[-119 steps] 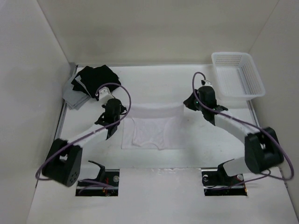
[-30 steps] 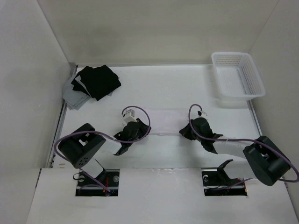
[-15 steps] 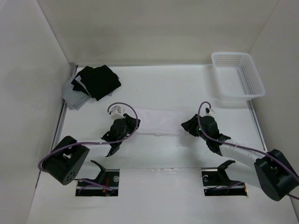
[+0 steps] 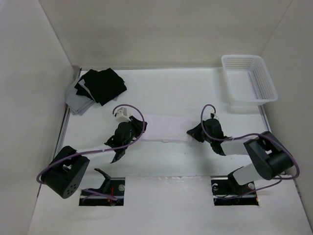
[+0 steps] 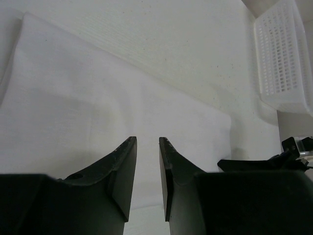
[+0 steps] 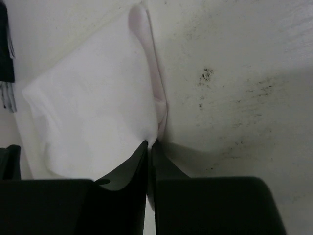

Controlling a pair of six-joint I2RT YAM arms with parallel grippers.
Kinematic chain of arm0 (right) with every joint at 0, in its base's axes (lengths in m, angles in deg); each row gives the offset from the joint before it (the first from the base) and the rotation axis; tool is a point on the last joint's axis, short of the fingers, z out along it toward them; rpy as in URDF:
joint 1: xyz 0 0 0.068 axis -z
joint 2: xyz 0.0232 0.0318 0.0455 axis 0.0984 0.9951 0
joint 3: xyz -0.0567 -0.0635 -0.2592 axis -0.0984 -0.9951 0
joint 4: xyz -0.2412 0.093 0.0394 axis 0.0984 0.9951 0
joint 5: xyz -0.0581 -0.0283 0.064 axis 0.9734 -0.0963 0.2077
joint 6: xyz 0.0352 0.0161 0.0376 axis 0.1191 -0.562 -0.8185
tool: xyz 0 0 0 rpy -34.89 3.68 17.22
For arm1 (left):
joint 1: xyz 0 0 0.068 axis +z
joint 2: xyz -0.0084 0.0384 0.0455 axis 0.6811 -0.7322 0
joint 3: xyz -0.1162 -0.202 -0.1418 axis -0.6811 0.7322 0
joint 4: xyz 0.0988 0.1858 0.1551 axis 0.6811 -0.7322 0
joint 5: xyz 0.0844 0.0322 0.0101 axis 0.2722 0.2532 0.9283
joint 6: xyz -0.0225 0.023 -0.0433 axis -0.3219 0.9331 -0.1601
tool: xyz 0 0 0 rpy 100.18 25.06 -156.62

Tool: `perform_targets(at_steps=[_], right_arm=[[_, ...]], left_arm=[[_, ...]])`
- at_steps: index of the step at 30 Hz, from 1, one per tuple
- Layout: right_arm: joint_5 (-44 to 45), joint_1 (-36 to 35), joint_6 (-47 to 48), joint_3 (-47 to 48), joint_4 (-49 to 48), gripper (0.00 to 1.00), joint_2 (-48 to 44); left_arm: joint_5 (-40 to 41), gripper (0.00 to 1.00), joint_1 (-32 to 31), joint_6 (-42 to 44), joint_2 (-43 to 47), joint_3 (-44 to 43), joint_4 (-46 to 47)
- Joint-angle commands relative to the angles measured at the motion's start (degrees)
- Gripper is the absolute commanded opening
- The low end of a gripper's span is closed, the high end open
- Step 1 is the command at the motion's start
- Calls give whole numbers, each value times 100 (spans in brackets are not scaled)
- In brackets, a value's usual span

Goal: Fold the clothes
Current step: Fold the tank top

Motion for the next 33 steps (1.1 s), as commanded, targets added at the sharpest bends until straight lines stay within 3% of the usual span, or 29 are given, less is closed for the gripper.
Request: perform_targets(at_steps=[1, 3, 13, 16, 23, 33], right_arm=[[-169, 163, -398, -168, -805, 4, 29], [50, 190, -346, -230, -596, 1, -322], [1026, 479, 822, 76, 2488, 0, -3292], [1202, 471, 1393, 585, 3105, 1, -3532], [1711, -530, 2044, 1974, 3527, 1, -2409], [2239, -2340, 2511, 4329, 4257, 3, 289]], left_arm=[[-36, 24, -12, 92, 114, -253, 126], [-18, 24, -64, 92, 114, -271, 100], [-10, 24, -302, 92, 219, -376, -84], [-1, 24, -390, 92, 281, -438, -111], [-36, 25, -399, 110, 667, -500, -286], [-45, 26, 145, 163, 1704, -289, -937]])
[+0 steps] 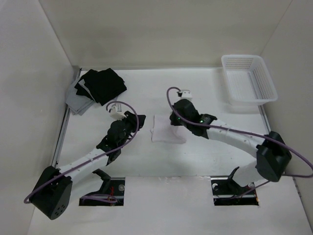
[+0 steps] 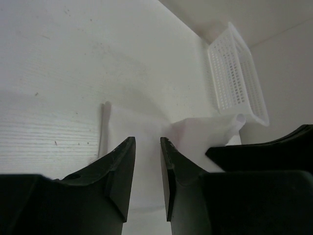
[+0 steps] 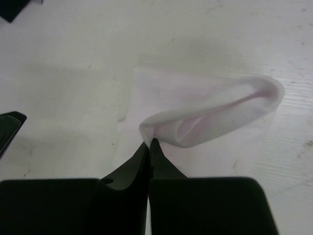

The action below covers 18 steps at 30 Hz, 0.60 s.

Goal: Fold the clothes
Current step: Fold the tank top

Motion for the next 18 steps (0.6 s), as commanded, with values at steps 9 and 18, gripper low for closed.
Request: perform_targets(at_steps=[9, 18], right_arm=[[272, -1025, 244, 2182, 943, 31, 2369], [-219, -631, 78, 814, -409, 28, 841]], left_arm=[[-403, 28, 664, 14, 638, 202, -205], [-315, 28, 235, -57, 16, -105, -4]])
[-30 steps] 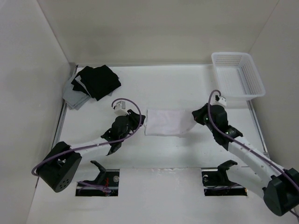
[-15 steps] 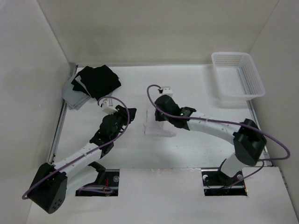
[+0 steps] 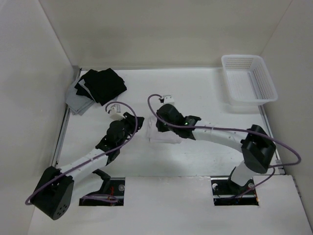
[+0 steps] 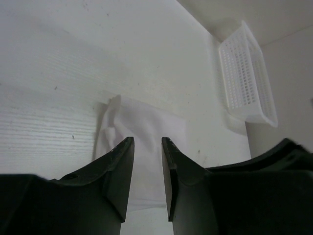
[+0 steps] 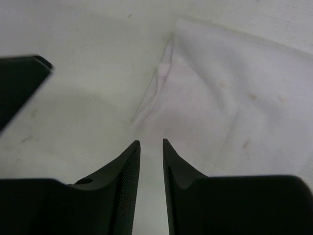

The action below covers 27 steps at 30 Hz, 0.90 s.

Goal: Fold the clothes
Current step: Fold the tank top

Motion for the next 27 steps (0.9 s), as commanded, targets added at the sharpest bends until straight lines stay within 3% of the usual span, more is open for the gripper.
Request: perform_targets(at_steps=[1, 4, 6, 13, 18, 27], right_arm=[[-341, 517, -200, -569, -1009, 21, -784], [-1105, 965, -359, -1044, -1877, 7, -724], [-1720, 1221, -508, -1195, -2519, 4, -470], [-2812, 1617, -1097, -959, -3542, 3, 602], [-2954, 1626, -1378, -563, -3691, 3, 1306], [-2532, 1907, -1817, 246, -3594, 3, 2282]], left_arm=[[15, 28, -388, -30, -475, -300, 390], [155, 27, -845, -39, -1204, -493, 768], [182, 26, -1022, -57, -1635, -599, 970], [411, 23, -1233, -214, -2875, -766, 1217], [411, 22, -1365, -583, -3385, -565, 1243], [498, 21, -1708, -892, -3377, -28, 1542]])
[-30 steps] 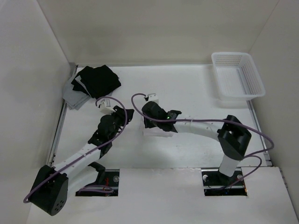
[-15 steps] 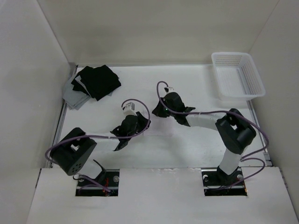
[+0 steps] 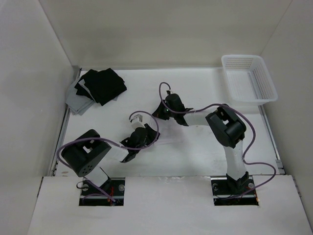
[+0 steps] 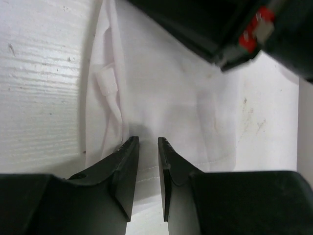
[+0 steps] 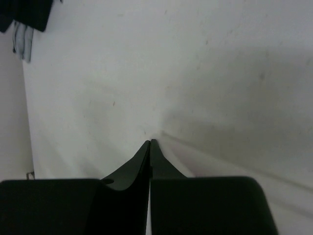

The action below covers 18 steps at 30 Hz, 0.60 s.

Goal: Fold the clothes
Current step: Fold the tank top

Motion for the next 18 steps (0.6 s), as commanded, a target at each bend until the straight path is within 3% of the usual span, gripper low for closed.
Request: perform_targets(at_steps=[1, 9, 18], right_arm=[[231, 137, -316, 377, -351, 3, 259], [372, 295, -615, 703, -157, 3, 199], [99, 523, -449, -42, -667, 17, -1733]], left_arm=[[59, 21, -134, -159, 39, 236, 41], [156, 22, -38, 33, 793, 360, -47], [973, 27, 252, 1175, 2499, -88, -1074]])
